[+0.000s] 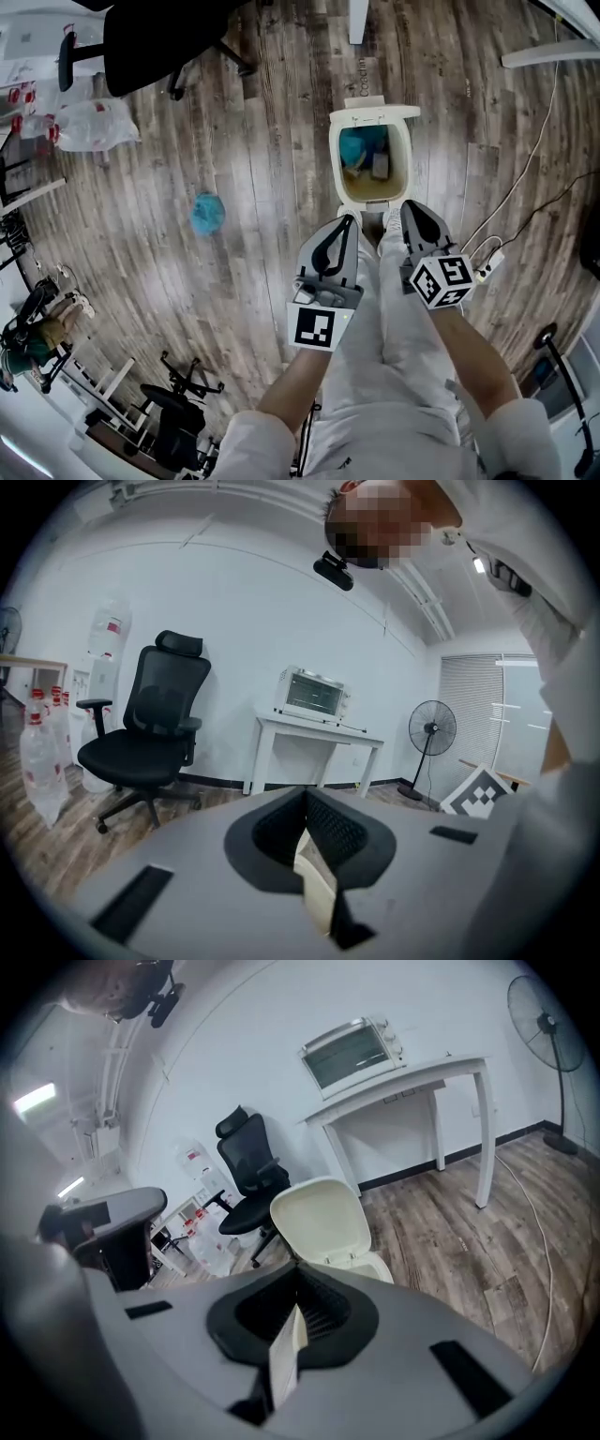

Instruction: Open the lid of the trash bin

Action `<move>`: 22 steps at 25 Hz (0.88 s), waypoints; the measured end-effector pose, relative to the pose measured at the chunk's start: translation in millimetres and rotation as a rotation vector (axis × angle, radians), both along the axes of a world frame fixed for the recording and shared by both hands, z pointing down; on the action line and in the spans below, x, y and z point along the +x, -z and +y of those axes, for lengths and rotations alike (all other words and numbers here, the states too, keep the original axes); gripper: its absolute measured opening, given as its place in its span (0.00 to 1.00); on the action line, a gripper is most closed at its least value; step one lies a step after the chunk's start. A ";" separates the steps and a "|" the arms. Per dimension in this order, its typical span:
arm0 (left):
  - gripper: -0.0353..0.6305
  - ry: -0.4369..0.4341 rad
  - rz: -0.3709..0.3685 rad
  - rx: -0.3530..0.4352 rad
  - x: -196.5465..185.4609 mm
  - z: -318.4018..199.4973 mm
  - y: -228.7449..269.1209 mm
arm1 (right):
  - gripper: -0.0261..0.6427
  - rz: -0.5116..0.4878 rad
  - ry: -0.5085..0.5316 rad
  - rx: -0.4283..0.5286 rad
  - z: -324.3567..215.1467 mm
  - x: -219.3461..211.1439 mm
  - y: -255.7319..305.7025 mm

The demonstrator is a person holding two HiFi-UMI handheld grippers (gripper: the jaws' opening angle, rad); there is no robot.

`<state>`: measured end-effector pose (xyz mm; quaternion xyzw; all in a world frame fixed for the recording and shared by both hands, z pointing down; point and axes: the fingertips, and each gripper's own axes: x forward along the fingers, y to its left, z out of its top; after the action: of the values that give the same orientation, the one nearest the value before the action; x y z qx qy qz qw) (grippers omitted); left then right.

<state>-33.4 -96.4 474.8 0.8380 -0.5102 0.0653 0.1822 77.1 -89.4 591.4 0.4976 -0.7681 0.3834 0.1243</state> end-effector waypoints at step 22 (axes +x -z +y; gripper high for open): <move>0.05 0.066 -0.055 0.290 -44.8 -12.5 291.5 | 0.06 0.000 -0.135 0.432 -19.8 109.5 386.6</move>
<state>-78.2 -108.9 183.3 0.8361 -0.5465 0.0078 0.0470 186.7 -109.1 204.8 0.5631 -0.7973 0.2173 -0.0111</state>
